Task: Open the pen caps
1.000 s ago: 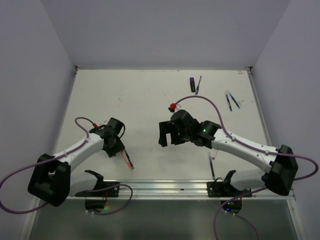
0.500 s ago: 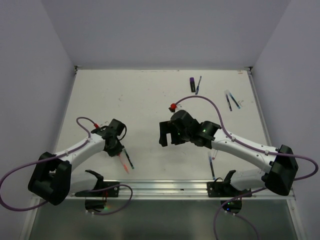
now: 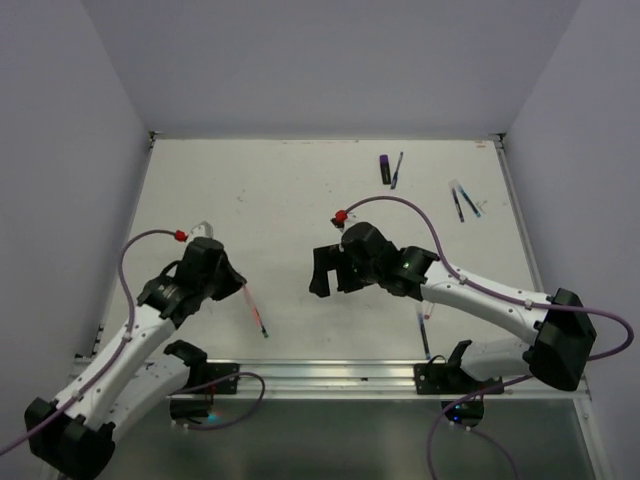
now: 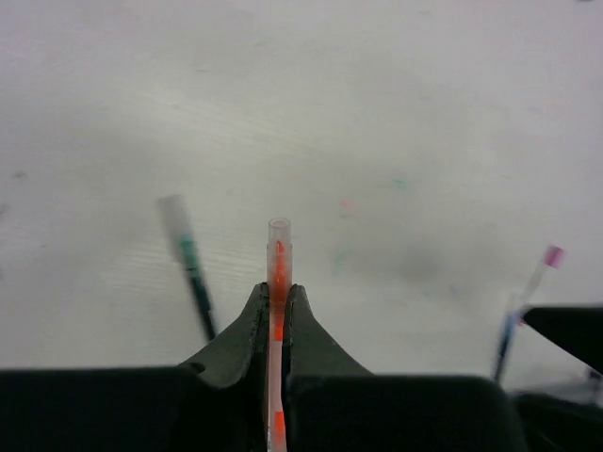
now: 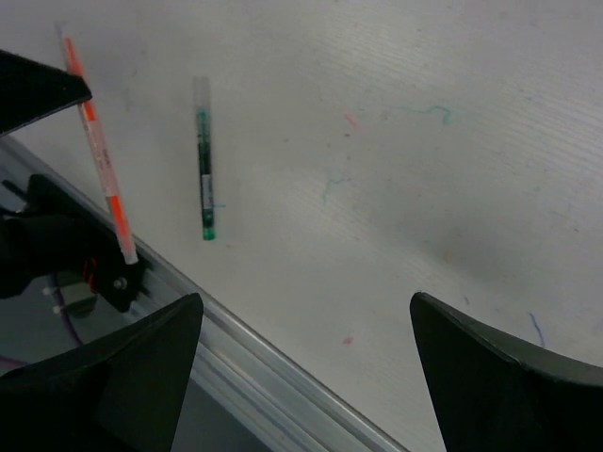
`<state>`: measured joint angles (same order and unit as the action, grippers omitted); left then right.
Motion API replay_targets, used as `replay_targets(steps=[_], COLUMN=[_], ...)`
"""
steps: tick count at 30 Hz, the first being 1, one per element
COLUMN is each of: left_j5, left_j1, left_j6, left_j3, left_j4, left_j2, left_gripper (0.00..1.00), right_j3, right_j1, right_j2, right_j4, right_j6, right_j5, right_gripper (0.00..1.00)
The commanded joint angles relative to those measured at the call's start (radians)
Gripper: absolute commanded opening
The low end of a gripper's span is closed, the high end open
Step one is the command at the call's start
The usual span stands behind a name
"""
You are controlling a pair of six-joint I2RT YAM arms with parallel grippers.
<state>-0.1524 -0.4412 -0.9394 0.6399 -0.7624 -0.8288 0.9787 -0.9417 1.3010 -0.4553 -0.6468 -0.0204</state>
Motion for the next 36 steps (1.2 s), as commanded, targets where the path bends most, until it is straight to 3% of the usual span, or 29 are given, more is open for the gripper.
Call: replay_targets(steps=[1, 4, 7, 13, 21, 25, 26, 28, 29, 30, 31, 32, 34, 36], left_j5=[0.315, 0.517, 0.605, 0.622, 0.652, 0.648, 0.648, 0.654, 0.654, 0.642, 0.601, 0.581, 0.518, 0.508], left_j1=[-0.007, -0.007, -0.010, -0.011, -0.013, -0.013, -0.013, -0.013, -0.013, -0.013, -0.013, -0.013, -0.013, -0.013], left_j6=[0.114, 0.082, 0.065, 0.060, 0.039, 0.051, 0.053, 0.060, 0.066, 0.088, 0.097, 0.105, 0.123, 0.116], left_j3=[-0.008, -0.068, -0.092, -0.097, -0.106, -0.094, -0.089, -0.086, -0.079, -0.059, -0.048, -0.046, -0.052, -0.077], left_j4=[0.254, 0.544, 0.650, 0.693, 0.733, 0.713, 0.712, 0.710, 0.703, 0.678, 0.620, 0.600, 0.556, 0.558], left_j2=[0.149, 0.142, 0.119, 0.126, 0.131, 0.132, 0.131, 0.126, 0.125, 0.125, 0.135, 0.149, 0.215, 0.259], left_gripper=[0.00, 0.00, 0.00, 0.00, 0.00, 0.00, 0.00, 0.00, 0.00, 0.10, 0.51, 0.63, 0.82, 0.82], right_j3=[-0.066, -0.124, -0.123, -0.146, -0.150, -0.164, -0.166, -0.167, -0.169, -0.172, -0.175, -0.178, -0.193, -0.210], right_j1=[-0.003, -0.011, -0.019, -0.032, -0.051, -0.055, -0.054, -0.055, -0.055, -0.057, -0.057, -0.057, -0.055, -0.054], right_j2=[0.000, 0.000, 0.017, 0.029, 0.084, 0.084, 0.081, 0.081, 0.080, 0.080, 0.069, 0.061, 0.026, 0.000], right_j4=[0.286, 0.606, 0.667, 0.770, 0.793, 0.811, 0.813, 0.804, 0.800, 0.799, 0.785, 0.776, 0.730, 0.699], right_j6=[0.000, -0.057, -0.082, -0.126, -0.142, -0.146, -0.149, -0.149, -0.149, -0.149, -0.149, -0.149, -0.151, -0.166], right_j5=[0.239, 0.347, 0.358, 0.367, 0.356, 0.353, 0.352, 0.336, 0.333, 0.330, 0.306, 0.289, 0.207, 0.143], right_gripper=[0.95, 0.92, 0.89, 0.83, 0.67, 0.49, 0.30, 0.00, 0.00, 0.00, 0.00, 0.00, 0.00, 0.00])
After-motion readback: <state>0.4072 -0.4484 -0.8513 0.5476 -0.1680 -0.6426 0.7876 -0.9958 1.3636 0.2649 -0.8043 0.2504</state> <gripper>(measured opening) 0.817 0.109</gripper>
